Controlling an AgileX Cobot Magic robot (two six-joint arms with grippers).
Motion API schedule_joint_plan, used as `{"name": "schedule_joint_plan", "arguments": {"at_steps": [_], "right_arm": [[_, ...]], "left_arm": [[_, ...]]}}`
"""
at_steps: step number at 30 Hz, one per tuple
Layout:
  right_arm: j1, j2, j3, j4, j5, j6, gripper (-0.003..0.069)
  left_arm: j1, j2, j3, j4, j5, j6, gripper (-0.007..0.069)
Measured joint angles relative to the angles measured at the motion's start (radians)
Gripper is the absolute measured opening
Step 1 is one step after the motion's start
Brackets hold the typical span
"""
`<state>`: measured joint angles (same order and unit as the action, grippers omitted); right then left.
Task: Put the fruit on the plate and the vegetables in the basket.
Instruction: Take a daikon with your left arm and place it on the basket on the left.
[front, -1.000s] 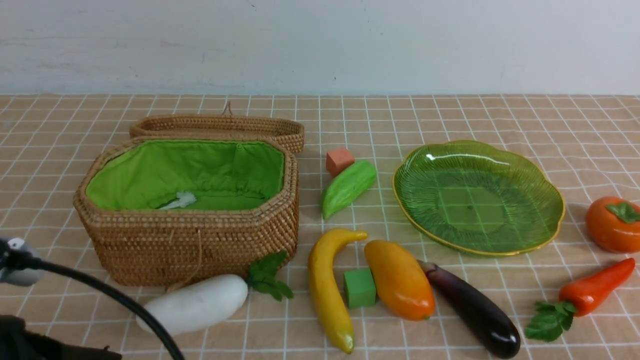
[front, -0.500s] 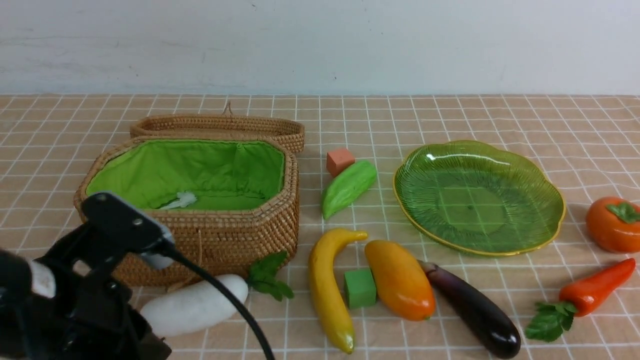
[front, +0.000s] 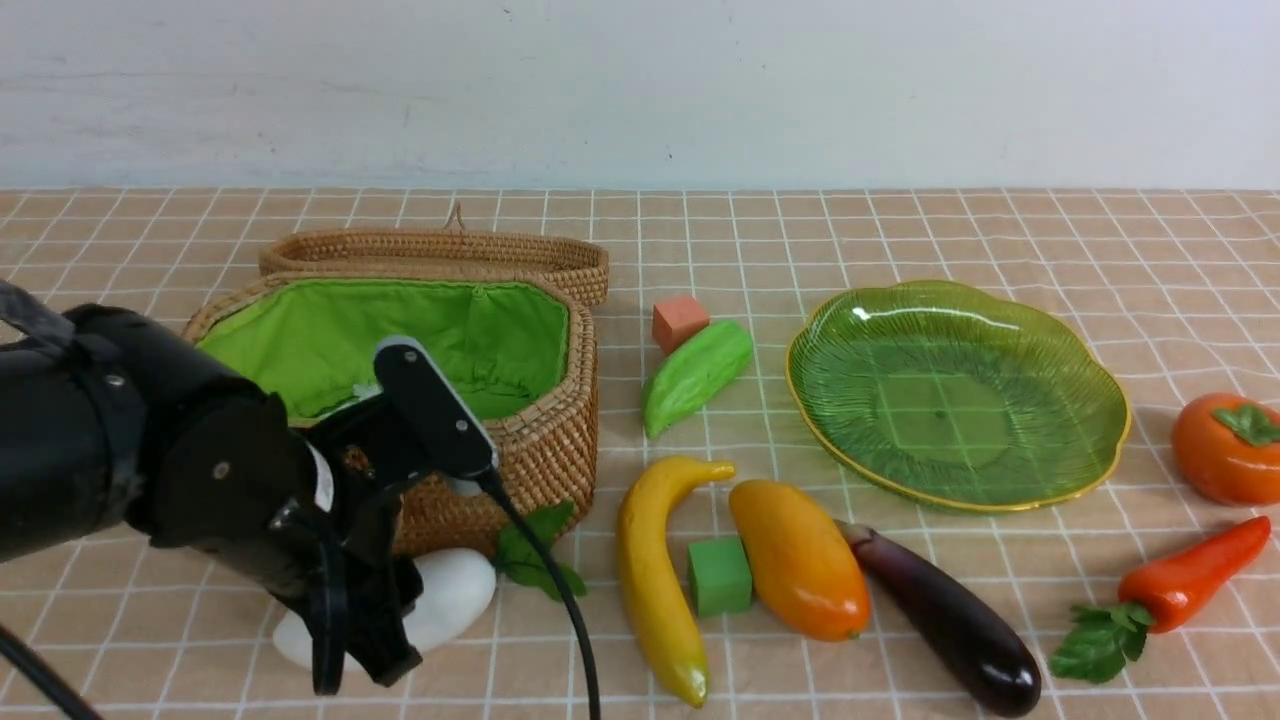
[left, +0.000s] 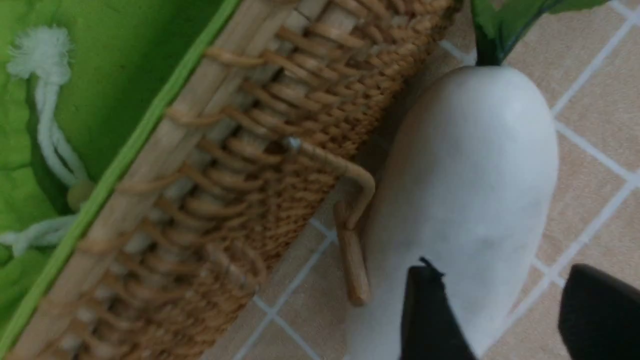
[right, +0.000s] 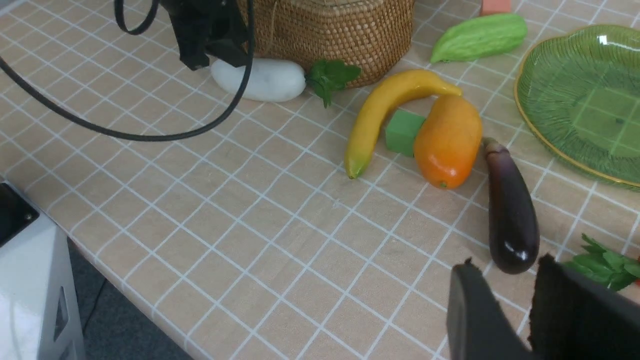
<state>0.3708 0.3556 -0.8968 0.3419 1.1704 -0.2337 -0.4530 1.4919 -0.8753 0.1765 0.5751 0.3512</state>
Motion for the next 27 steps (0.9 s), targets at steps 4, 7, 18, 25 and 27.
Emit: {"name": "schedule_joint_plan", "arguments": {"at_steps": [4,7,18,25,27], "right_arm": [[0.0,0.0,0.0,-0.007,-0.002,-0.001,0.0192],[0.0,0.0,0.0,-0.007,-0.002,-0.001,0.0192],[0.0,0.001,0.0,0.005,-0.002,0.0,0.0192],[0.0,0.001,0.0,0.005,-0.002,0.0,0.0192],[0.0,0.001,-0.001,0.005,-0.002,0.0,0.0192]], "left_arm": [[0.0,0.059,0.0,0.03,-0.068,0.054,0.0529],[0.0,0.087,-0.001,0.034,-0.115,0.116,0.0543],[-0.002,0.143,-0.009,0.03,-0.13,0.17,0.0474],[-0.002,0.14,-0.011,0.002,-0.099,0.204,0.047],[-0.01,0.129,-0.011,-0.005,-0.07,0.236,0.0465]]}}
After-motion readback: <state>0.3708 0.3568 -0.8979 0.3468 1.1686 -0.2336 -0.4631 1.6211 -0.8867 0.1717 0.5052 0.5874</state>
